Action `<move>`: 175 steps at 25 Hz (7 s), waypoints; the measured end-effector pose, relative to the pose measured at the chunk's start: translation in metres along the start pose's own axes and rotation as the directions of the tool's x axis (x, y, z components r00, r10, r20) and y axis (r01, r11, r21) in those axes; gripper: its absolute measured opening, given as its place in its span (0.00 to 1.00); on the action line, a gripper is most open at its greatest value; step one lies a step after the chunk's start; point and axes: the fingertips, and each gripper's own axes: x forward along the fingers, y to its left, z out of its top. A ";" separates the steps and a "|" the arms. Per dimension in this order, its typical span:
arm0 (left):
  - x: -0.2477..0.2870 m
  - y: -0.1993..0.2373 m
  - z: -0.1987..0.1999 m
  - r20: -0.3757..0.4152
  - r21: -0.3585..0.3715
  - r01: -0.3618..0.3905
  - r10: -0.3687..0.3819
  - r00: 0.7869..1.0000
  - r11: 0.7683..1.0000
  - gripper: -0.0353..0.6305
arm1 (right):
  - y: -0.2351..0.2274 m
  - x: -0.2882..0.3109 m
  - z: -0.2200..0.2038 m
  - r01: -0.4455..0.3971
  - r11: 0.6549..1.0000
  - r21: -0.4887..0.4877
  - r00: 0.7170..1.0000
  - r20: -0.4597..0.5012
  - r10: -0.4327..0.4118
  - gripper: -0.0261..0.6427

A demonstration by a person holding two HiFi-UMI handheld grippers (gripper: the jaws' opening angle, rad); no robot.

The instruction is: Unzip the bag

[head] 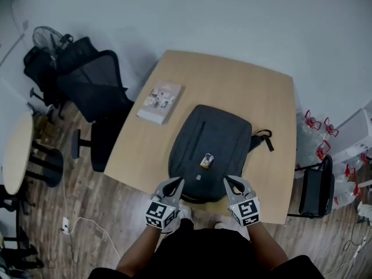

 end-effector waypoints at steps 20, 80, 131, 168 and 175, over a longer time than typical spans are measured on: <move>0.077 -0.004 -0.060 -0.321 0.292 0.333 -0.237 0.917 0.896 0.08 | -0.049 -0.022 -0.107 0.185 0.978 0.093 0.953 -0.261 -0.155 0.04; 0.105 -0.007 -0.130 -0.609 0.357 0.345 -0.064 0.790 0.868 0.08 | 0.008 -0.017 -0.158 0.061 0.993 -0.103 0.901 -0.423 -0.100 0.06; 0.045 -0.079 -0.142 -0.837 0.502 0.848 -0.153 0.526 0.170 0.51 | -0.072 -0.071 -0.168 0.218 0.976 0.006 0.898 -0.393 -0.199 0.06; 0.120 -0.185 -0.142 -0.670 0.450 0.700 -0.309 0.675 0.554 0.33 | -0.004 -0.085 -0.163 0.299 0.953 -0.045 0.820 -0.499 -0.281 0.05; 0.096 -0.155 -0.135 -0.691 0.602 0.760 -0.316 0.650 0.247 0.51 | -0.009 -0.091 -0.166 0.326 0.945 -0.035 0.817 -0.492 -0.300 0.05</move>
